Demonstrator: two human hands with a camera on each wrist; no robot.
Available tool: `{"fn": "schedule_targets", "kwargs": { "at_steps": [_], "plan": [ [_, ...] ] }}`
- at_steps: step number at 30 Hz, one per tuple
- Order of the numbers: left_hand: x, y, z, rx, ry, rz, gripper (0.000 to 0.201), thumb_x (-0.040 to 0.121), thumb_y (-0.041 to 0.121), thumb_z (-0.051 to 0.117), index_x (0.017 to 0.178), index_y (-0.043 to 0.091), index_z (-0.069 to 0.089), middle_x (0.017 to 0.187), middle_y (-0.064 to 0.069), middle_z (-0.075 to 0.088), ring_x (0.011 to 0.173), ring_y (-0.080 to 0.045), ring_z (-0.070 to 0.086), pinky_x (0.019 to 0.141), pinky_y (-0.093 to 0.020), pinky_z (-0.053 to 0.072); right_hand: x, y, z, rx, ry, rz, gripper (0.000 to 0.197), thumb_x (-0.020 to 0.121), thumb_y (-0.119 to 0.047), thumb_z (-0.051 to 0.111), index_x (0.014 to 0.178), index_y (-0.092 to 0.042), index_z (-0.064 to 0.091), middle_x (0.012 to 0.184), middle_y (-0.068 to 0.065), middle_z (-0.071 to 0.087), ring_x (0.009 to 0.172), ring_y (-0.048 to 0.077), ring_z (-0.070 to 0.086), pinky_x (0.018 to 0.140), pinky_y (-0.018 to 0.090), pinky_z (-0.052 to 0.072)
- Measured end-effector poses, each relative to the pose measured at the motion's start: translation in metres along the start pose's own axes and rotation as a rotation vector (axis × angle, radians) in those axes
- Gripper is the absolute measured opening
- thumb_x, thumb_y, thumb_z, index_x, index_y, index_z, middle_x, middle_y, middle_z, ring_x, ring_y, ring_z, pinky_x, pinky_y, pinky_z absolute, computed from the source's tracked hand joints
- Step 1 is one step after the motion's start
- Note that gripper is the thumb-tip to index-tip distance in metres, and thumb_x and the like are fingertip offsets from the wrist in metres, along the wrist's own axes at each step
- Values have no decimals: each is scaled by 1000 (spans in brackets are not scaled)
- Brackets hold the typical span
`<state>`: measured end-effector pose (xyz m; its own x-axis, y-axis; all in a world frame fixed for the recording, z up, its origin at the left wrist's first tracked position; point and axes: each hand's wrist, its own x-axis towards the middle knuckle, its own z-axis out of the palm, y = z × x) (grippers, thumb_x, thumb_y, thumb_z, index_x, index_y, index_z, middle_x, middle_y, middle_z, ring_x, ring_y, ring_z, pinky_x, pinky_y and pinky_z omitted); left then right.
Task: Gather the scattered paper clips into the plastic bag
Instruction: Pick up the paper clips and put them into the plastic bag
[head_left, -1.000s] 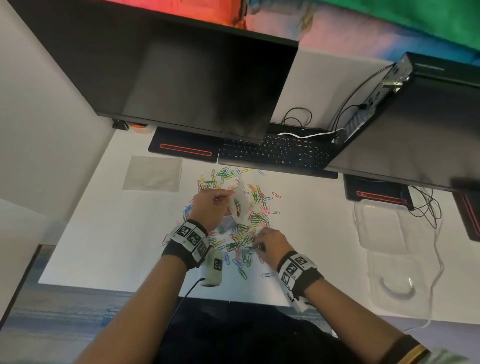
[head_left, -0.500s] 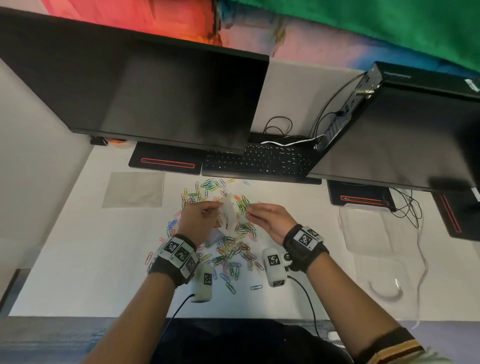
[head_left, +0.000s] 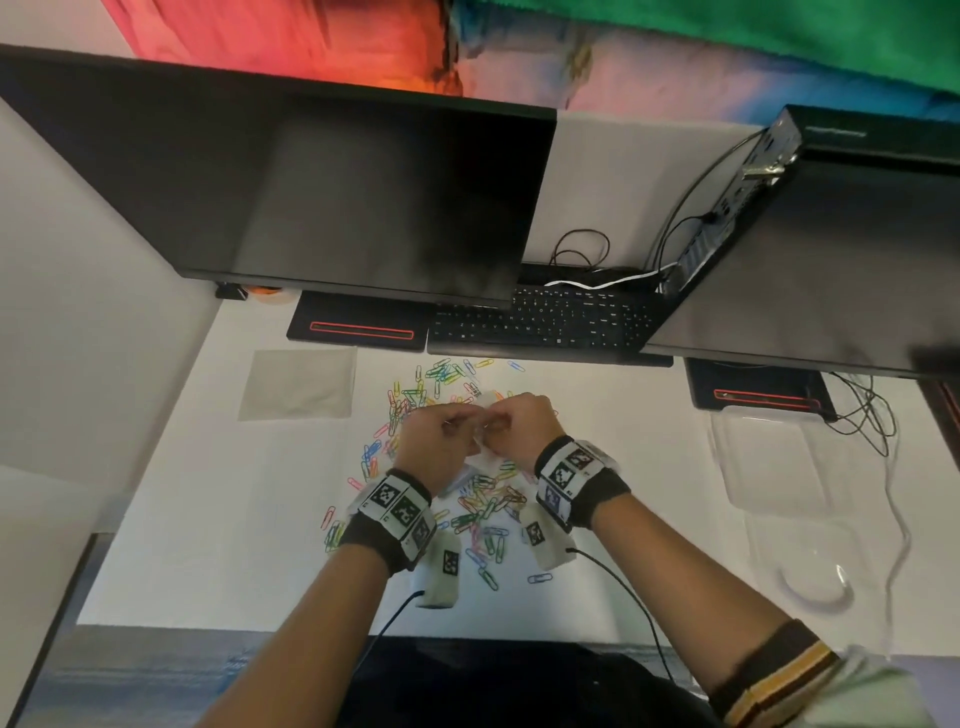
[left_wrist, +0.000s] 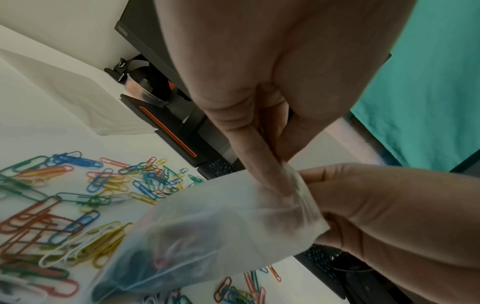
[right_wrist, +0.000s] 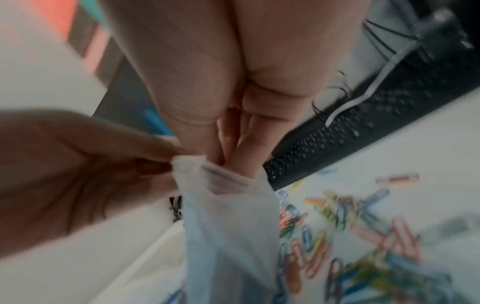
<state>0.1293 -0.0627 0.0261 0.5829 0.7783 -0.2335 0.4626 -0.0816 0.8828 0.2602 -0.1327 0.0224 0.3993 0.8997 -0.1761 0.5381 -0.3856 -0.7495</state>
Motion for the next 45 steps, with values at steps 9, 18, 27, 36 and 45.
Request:
{"fn": "schedule_targets", "kwargs": {
  "at_steps": [9,18,27,36,45],
  "plan": [
    [2,-17,-17,-67,57,-60,22,93,4,59,103,15,76,96,-3,75,78,-13,73,71,-28,62,9,32,-26,272,6,134,29,91,6,52,95,-10,75,101,5,73,94,20,68,85,29,57],
    [-9,-23,-40,-180,128,-49,23,93,-2,57,106,6,74,88,-7,70,73,-18,69,62,-19,59,13,86,24,-516,-245,27,48,98,-21,42,145,-9,37,157,9,22,145,33,16,120,46,14],
    [-10,-32,-30,-166,136,-75,25,91,-1,59,99,14,77,101,-8,73,84,-24,72,74,-37,63,-4,92,39,-846,-355,-191,34,89,-5,51,122,-9,57,123,13,53,108,31,53,89,38,49],
    [-9,-24,-18,-147,108,-53,23,92,0,58,103,10,75,102,-10,74,82,-21,73,64,-25,62,4,83,13,-226,45,199,16,86,-22,69,95,-12,78,92,4,75,83,19,69,81,23,54],
    [-6,-12,-11,-129,60,-52,22,94,3,57,106,10,74,97,-9,73,74,-17,72,64,-23,61,-1,35,-25,1000,53,371,23,81,-1,71,104,2,70,98,17,73,89,23,71,85,31,57]
  ]
}}
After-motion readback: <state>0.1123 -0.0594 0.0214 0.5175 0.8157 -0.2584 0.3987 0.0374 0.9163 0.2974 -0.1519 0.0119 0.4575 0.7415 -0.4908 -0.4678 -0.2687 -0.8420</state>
